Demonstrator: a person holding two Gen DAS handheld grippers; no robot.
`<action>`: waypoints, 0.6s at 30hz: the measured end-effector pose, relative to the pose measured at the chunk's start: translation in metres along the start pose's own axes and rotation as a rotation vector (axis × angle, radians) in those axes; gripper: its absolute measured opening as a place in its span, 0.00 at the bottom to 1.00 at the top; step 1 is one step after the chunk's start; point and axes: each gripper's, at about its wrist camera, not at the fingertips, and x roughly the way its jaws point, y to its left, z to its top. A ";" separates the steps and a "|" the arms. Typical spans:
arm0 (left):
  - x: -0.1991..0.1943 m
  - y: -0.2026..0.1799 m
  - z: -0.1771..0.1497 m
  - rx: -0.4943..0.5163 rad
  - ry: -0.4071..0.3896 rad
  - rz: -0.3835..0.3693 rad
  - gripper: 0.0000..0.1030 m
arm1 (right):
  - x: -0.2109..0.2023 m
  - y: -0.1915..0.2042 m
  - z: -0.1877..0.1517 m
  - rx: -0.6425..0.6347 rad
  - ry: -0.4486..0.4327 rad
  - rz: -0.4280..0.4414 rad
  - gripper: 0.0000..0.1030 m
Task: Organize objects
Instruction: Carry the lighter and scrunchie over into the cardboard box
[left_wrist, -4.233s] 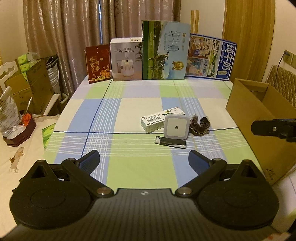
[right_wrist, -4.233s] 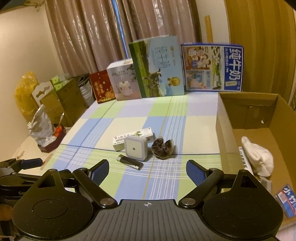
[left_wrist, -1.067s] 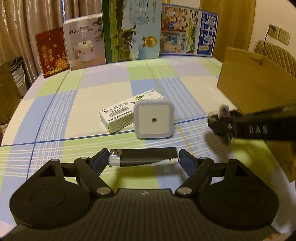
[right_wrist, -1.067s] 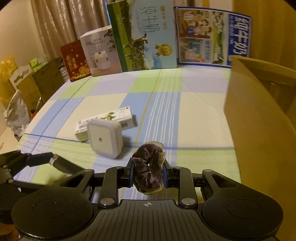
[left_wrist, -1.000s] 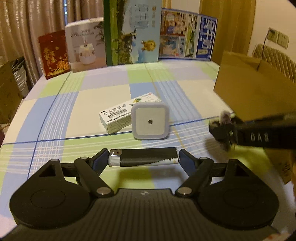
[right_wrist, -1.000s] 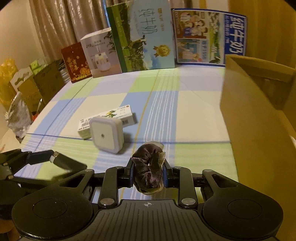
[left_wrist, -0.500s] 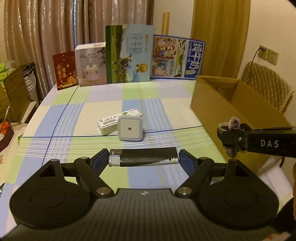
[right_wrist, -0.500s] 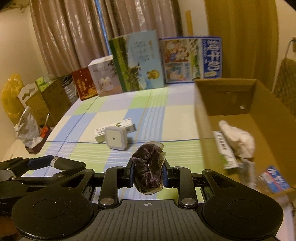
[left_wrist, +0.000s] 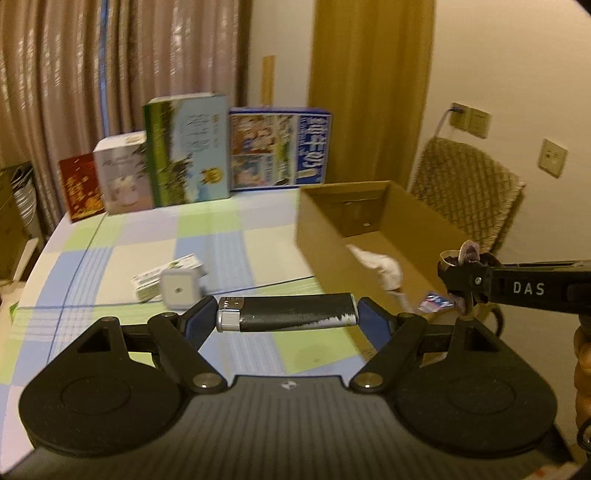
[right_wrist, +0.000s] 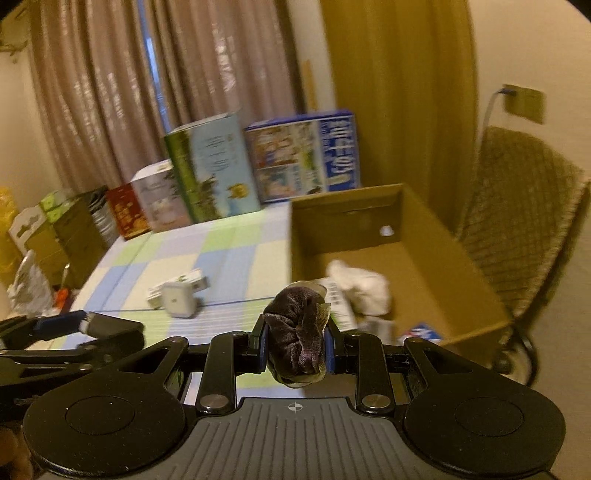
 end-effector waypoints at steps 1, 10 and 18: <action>0.000 -0.006 0.001 0.006 -0.003 -0.009 0.76 | -0.004 -0.006 0.001 0.006 -0.003 -0.015 0.25; 0.008 -0.052 0.011 0.056 0.000 -0.083 0.76 | -0.021 -0.050 0.004 0.022 -0.003 -0.082 0.25; 0.024 -0.074 0.018 0.081 0.012 -0.114 0.76 | -0.021 -0.073 0.007 0.039 -0.009 -0.101 0.25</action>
